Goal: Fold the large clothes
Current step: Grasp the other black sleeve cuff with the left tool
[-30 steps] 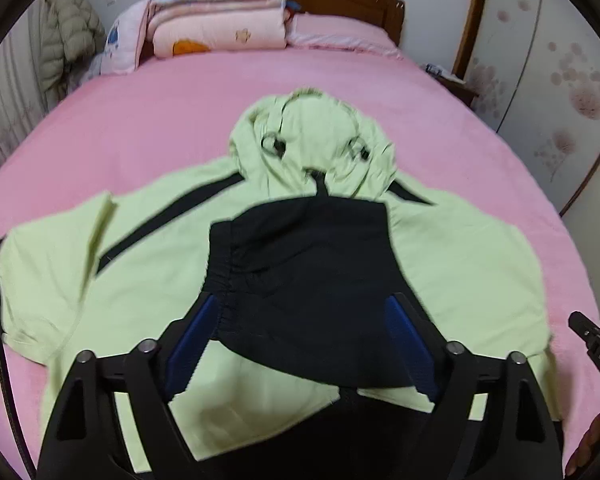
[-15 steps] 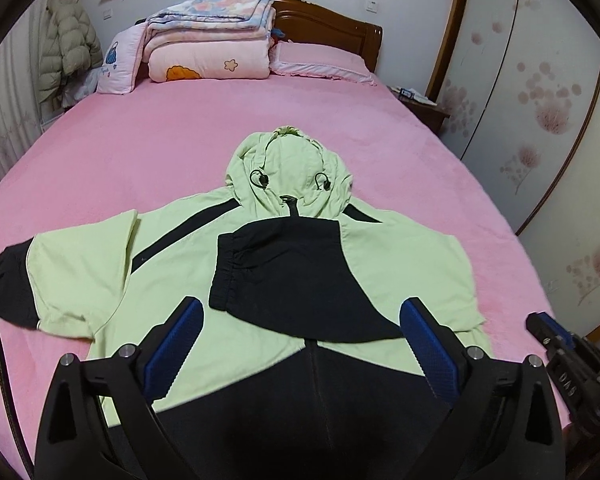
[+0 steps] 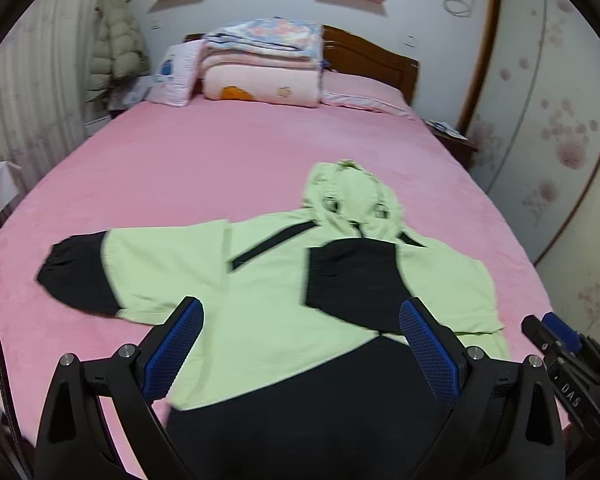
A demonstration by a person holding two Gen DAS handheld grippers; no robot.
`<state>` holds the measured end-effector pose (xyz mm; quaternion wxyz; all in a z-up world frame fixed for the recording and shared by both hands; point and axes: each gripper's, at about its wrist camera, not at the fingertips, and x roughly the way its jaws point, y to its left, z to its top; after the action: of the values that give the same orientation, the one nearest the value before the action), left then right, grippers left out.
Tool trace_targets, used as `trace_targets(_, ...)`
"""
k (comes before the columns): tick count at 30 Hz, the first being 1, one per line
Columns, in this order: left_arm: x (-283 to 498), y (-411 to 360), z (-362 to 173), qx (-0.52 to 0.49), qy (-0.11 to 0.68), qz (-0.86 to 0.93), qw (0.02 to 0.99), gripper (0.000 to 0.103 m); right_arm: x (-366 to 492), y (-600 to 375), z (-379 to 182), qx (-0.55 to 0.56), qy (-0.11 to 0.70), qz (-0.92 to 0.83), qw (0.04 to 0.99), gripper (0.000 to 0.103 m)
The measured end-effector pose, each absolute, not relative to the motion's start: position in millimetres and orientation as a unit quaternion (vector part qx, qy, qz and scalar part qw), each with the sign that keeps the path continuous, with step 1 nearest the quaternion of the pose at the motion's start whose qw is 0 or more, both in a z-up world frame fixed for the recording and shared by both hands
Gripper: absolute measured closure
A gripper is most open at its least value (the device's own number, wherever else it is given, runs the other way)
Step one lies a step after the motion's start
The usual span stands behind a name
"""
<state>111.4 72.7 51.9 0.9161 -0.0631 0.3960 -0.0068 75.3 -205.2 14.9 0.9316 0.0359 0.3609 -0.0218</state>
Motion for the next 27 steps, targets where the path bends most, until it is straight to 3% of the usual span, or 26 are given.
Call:
trace_targets(12, 93.6, 224.4, 22.1, -0.128, 0.409, 0.069, 0.901, 0.005, 95.5, -98.8, 17.0, 0.011, 0.358, 0.038, 0.933, 0.058)
trace_targets(27, 108.2, 428.0, -123.6, -0.338, 0.45, 0.134, 0.816, 0.005, 145.5, 36.0, -45.6, -0.045, 0.398, 0.112, 0.909, 0.058)
